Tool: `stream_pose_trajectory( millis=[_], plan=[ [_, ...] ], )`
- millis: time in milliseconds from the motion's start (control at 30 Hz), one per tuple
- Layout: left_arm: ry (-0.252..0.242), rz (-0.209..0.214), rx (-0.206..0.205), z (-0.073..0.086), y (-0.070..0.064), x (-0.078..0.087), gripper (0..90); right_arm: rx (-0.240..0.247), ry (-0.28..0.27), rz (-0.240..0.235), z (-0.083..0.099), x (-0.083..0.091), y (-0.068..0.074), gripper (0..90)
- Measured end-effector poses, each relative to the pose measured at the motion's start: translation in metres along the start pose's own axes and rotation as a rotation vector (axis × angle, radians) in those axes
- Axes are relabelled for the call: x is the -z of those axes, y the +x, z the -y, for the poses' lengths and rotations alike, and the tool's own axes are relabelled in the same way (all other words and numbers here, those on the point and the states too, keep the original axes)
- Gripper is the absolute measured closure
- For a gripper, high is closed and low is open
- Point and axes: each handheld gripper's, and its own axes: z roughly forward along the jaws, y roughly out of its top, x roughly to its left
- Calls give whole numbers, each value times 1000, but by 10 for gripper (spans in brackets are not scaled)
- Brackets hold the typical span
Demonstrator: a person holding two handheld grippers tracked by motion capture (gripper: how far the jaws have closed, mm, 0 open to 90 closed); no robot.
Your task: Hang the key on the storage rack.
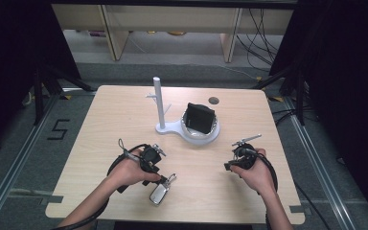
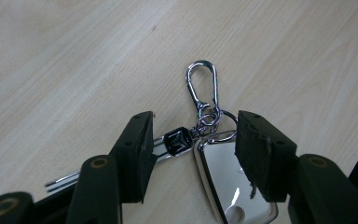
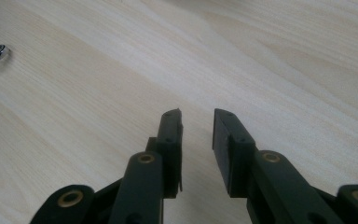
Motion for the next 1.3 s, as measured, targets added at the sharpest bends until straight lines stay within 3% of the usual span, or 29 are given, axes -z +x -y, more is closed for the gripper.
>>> stream_pose_trajectory(
  millis=[33, 67, 600, 900, 1300],
  plan=[
    [0, 0, 0, 0, 0, 0, 465, -2, 5, 0, 0, 0, 0, 732],
    [40, -9, -42, -3, 2, 2, 465, -2, 4, 0, 0, 0, 0, 731],
    [92, -8, -34, -18, -1, -9, 464, 6, 1, -10, 0, 0, 0, 729],
    [144, -21, -63, -28, -6, -20, 463, 9, -2, -12, 0, 0, 0, 728],
    [153, -25, -69, -30, -9, -27, 464, 13, 0, -31, 0, 1, 1, 728]
  ],
)
